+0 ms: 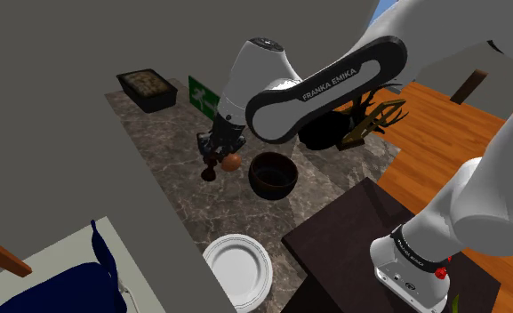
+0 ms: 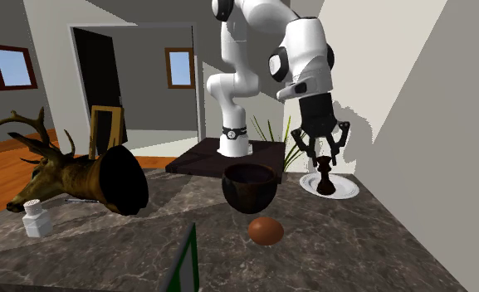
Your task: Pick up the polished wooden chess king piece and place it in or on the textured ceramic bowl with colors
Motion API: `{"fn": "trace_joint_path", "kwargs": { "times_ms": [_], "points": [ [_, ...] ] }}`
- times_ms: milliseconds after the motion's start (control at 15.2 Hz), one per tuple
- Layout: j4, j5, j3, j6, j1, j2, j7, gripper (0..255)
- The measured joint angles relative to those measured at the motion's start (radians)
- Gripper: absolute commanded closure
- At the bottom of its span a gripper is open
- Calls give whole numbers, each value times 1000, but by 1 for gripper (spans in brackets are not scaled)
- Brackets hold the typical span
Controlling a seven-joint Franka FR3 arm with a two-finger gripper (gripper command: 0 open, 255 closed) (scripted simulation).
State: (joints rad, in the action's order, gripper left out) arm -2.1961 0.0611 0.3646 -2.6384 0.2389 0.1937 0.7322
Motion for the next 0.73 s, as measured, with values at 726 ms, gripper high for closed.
{"fn": "trace_joint_path", "kwargs": {
  "times_ms": [726],
  "points": [
    [54,38,10,143,-11,-93,-13,255]
  ]
}}
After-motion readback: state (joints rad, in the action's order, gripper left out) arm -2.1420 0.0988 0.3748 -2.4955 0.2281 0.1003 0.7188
